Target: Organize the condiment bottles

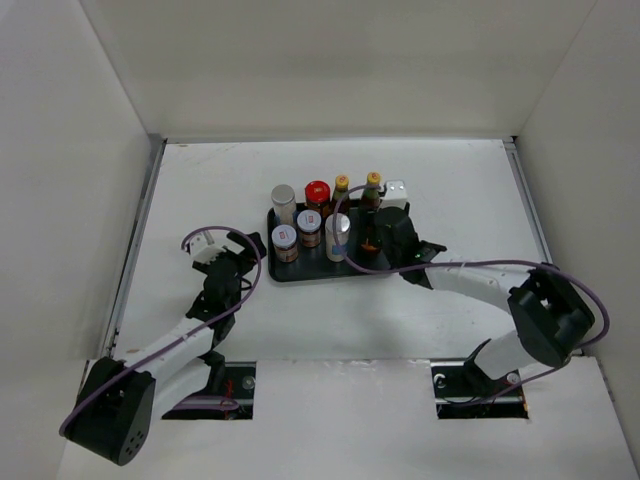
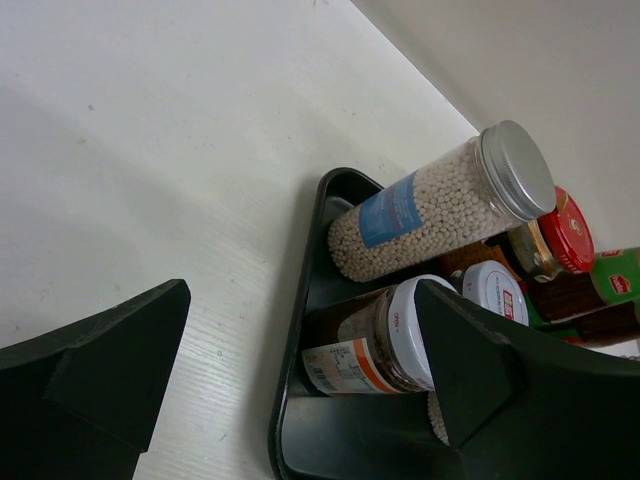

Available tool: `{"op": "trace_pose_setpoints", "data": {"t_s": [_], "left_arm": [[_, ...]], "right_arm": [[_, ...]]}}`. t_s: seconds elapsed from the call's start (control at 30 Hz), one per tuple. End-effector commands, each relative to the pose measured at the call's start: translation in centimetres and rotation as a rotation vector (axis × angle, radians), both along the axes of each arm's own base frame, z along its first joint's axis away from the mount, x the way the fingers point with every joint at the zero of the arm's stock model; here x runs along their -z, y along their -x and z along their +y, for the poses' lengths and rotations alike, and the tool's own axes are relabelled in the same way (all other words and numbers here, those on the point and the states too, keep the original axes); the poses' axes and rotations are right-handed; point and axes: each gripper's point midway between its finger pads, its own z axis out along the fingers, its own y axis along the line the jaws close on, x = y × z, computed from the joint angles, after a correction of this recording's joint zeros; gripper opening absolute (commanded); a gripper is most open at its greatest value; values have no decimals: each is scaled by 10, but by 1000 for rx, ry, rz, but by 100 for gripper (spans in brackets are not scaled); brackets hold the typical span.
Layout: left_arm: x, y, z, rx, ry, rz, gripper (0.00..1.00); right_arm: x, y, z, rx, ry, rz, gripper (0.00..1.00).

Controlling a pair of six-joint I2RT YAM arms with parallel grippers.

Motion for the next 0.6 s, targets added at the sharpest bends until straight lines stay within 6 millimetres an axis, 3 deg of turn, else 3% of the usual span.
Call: {"op": "trace_pose_setpoints", "data": {"t_s": [0.0, 0.2, 0.23, 0.37, 0.57], "left_arm": [[-17, -6, 3, -19, 14, -40, 100], [-13, -3, 15, -77, 3, -18, 100], [-13, -3, 16, -80, 5, -17, 100], [-17, -3, 9, -50, 37, -33, 100], [-21, -4, 12, -64, 44, 3, 100]], "right_arm": [[-76, -24, 21, 23, -131, -232, 62], [-75, -19, 23, 31, -86, -249, 98], [-79, -17, 24, 27, -92, -254, 100], [-104, -9, 17, 33, -134, -298, 100], [-136, 10, -20, 118, -237, -386, 100]]}}
